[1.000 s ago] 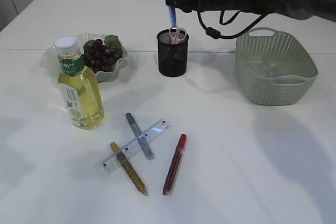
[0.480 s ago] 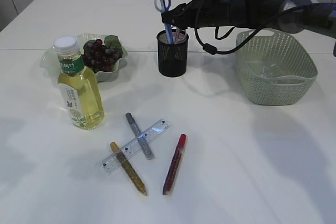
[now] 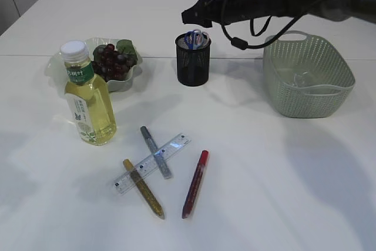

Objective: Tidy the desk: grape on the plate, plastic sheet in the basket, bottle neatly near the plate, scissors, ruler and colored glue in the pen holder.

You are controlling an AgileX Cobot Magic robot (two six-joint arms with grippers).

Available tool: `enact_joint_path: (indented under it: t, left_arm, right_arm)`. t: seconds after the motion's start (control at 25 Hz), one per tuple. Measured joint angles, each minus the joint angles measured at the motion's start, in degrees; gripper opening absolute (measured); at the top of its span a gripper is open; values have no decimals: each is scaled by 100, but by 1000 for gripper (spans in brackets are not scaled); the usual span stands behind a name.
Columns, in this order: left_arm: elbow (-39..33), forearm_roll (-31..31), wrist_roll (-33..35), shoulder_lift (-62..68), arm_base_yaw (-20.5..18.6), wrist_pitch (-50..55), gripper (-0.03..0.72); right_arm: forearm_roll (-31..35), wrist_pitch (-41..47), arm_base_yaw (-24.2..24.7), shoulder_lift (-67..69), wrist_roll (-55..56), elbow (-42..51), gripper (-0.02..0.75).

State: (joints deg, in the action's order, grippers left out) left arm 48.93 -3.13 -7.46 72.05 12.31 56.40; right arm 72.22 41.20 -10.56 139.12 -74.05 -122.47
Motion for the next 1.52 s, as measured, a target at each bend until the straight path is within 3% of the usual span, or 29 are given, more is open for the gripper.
enact_joint_path:
  t: [0.28,0.56,0.72,1.0,1.24,1.52]
  left_arm:
    - [0,0,0,0,0,-19,363]
    - [0,11,0,0,0,-139,362]
    - [0,11,0,0,0,-125,362]
    - [0,11,0,0,0,-65,363]
    - [0,11,0,0,0,-65,363]
    - [0,11,0,0,0,-187,363]
  right_arm:
    - [-3691,706,-135,-1053,3615,0,396]
    - [-5517,2207,-690,-1581,5328,-4,396]
    - [-6007,2852,-1128,-1576,5803,-4,396]
    - [-6385,2982,-1668,-1576,5939,-4,396]
    - [-6317,2995,-1775,-1609,5894,96,385]
    - [-6245,2995,-1800,-1849,5760,1192,384]
